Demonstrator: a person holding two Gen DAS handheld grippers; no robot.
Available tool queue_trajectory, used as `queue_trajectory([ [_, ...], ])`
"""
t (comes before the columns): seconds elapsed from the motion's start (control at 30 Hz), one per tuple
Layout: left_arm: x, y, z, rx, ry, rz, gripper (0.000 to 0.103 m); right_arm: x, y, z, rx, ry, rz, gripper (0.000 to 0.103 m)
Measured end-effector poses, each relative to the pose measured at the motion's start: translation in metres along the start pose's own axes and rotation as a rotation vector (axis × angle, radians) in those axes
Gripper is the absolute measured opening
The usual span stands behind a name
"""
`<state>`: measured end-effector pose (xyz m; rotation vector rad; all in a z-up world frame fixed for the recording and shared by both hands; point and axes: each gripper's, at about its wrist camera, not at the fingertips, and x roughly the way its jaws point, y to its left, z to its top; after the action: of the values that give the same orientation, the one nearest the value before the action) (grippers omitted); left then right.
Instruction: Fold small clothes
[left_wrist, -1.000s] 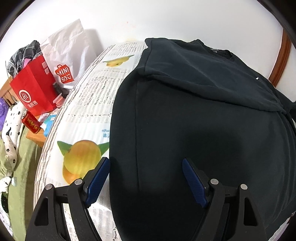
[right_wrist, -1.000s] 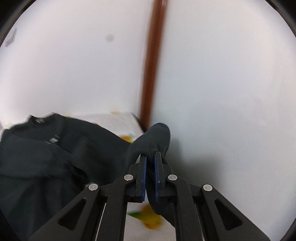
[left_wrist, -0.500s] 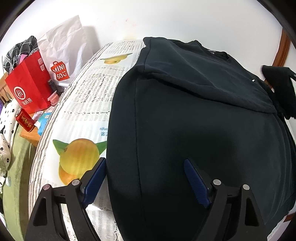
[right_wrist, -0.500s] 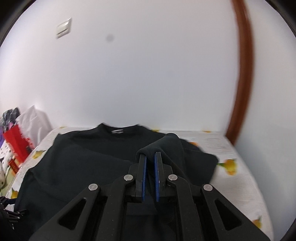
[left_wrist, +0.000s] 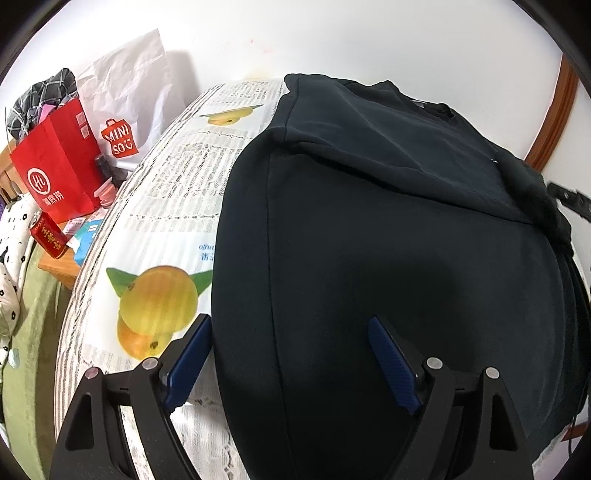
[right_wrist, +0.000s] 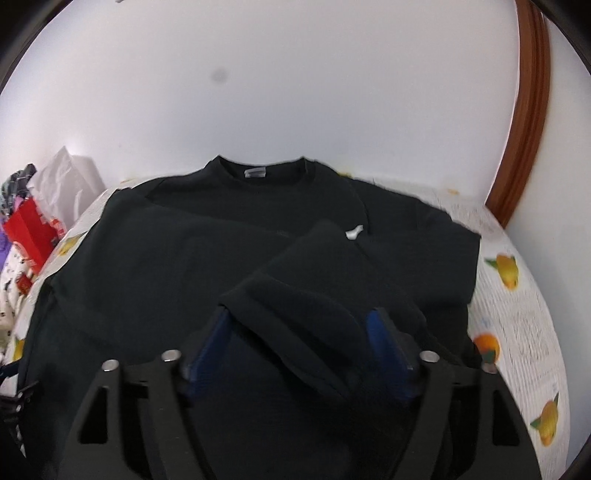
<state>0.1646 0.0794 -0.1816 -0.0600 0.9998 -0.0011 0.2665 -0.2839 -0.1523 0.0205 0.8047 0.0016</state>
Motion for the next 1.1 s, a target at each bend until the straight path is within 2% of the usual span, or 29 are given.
queue_trajectory([
  [0.13,-0.008,0.001,-0.005,0.001,0.0,-0.016,0.084,-0.025,-0.016,-0.016,-0.013,-0.011,-0.041,0.077],
  [0.4,-0.028,0.007,-0.012,-0.014,-0.03,-0.034,0.084,-0.057,-0.06,-0.041,0.09,-0.015,-0.123,0.076],
  [0.53,-0.03,0.008,-0.01,-0.01,-0.031,-0.033,0.084,-0.059,-0.074,-0.048,0.125,-0.01,-0.151,0.064],
  [0.67,-0.029,0.007,-0.005,-0.007,-0.033,-0.034,0.084,-0.048,-0.084,-0.049,0.144,0.006,-0.146,0.064],
  [0.8,-0.022,0.006,0.003,-0.013,-0.03,-0.042,0.084,-0.024,-0.092,-0.049,0.187,0.048,-0.086,0.064],
  [0.97,-0.014,0.004,0.011,-0.013,-0.019,-0.045,0.084,-0.001,-0.091,-0.047,0.216,0.06,-0.037,0.063],
  [1.0,-0.013,0.003,0.013,-0.011,-0.018,-0.042,0.084,0.001,-0.09,-0.045,0.221,0.051,-0.026,0.062],
  [1.03,-0.012,0.002,0.014,-0.009,-0.018,-0.039,0.084,0.003,-0.089,-0.043,0.218,0.042,-0.015,0.053],
  [1.07,-0.012,0.002,0.016,-0.008,-0.017,-0.038,0.084,0.003,-0.086,-0.04,0.211,0.035,-0.002,0.037],
  [1.1,-0.011,0.002,0.017,-0.007,-0.017,-0.037,0.084,0.002,-0.083,-0.038,0.201,0.035,-0.004,0.028],
])
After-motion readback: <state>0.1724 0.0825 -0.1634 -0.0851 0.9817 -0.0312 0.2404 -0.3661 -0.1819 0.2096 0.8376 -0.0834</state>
